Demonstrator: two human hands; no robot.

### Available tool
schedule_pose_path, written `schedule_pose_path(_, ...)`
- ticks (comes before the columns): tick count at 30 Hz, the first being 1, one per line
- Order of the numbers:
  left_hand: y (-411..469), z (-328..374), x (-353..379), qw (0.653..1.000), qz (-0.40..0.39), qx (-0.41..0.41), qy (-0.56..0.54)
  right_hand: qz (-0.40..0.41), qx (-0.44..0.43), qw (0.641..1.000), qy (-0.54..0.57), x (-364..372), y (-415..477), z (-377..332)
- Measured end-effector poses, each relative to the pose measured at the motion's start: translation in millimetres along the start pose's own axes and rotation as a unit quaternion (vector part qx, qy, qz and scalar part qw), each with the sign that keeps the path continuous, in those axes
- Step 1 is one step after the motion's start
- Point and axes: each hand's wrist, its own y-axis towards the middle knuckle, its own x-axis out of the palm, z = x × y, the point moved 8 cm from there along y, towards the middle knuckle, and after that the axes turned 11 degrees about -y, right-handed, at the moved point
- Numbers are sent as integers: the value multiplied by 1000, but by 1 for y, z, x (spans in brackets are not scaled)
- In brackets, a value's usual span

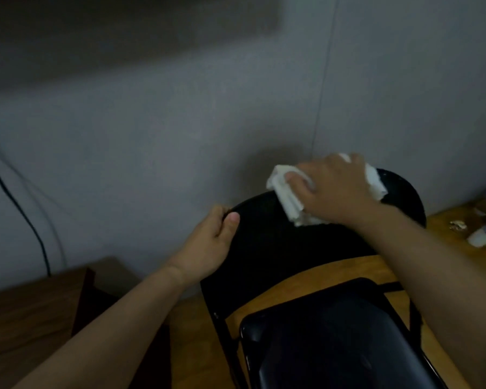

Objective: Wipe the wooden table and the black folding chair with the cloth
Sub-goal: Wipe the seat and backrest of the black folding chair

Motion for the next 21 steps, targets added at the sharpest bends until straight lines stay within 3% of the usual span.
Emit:
schedule_pose_path(4,2,1,0,1000,9,10,5,67,-63,995,35,-4,-12,-64)
schedule_pose_path(7,0,4,3,998,-10,26,-50,107,-91,988,56,1,-33,-89)
schedule_pose_path(12,-5,7,0,999,1,25,-42,82,-151,984,-47,18,-52,-60)
schedule_pose_path(17,-5,4,2,1000,-7,-9,-21,41,0,999,-15,21,-57,54)
schedule_pose_path(21,-6,4,2,1000,-5,-28,-5,40,89,995,30,26,-62,102)
